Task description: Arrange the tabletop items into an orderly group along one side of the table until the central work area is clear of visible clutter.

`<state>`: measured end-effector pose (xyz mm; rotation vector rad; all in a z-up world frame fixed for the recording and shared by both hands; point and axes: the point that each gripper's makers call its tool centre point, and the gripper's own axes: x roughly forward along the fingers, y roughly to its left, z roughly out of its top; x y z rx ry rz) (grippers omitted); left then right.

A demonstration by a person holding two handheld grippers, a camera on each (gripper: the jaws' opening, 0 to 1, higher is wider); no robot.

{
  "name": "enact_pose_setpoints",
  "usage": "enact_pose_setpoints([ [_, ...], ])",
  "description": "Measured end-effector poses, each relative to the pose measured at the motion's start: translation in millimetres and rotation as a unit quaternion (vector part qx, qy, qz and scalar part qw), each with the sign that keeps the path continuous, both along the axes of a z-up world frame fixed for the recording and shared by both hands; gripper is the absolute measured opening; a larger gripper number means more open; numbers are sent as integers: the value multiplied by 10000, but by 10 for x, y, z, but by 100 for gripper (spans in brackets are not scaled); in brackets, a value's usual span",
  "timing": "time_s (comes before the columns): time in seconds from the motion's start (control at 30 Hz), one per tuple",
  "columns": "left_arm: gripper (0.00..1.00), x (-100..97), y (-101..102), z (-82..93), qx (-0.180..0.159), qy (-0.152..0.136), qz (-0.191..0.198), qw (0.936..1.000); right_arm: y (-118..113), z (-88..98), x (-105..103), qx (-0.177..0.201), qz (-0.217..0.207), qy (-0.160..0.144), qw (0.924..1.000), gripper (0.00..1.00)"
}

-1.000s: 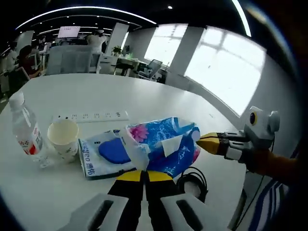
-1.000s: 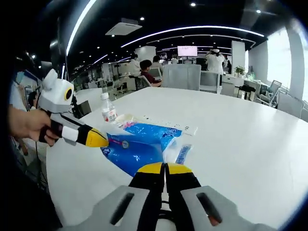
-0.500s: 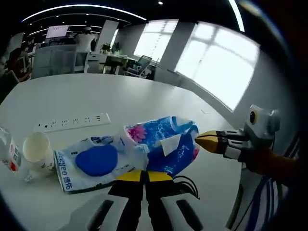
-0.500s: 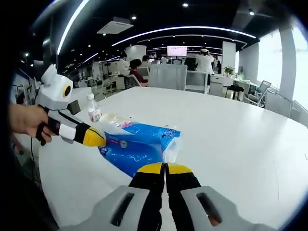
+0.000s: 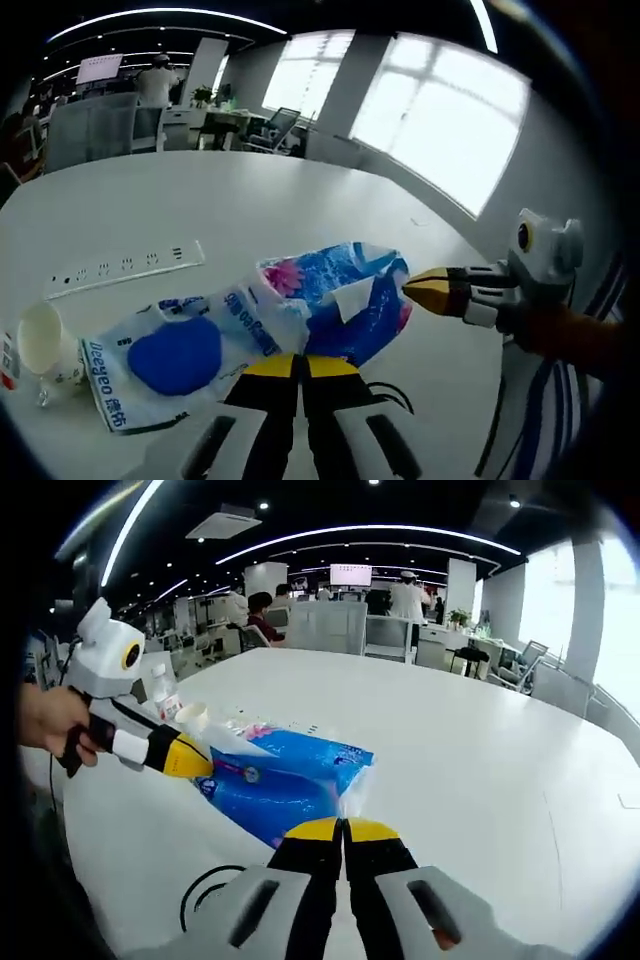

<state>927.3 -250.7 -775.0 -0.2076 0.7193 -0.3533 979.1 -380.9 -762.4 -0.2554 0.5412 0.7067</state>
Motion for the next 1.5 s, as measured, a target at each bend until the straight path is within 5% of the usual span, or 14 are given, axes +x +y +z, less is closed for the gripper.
enact_pose_setpoints([
  [0.73,0,451,-137,-333,-70,150,-114,9998,-166,-374,444,-4,-641,114,9979,0],
  [1.1,0,569,-226,-564,-137,641,-140,9977,-221,-570,570,-218,-761,186,9967,0],
  [1.5,0,702,-252,-716,68,831,-326,9960,-242,-805,732,-250,-801,334,9959,0],
])
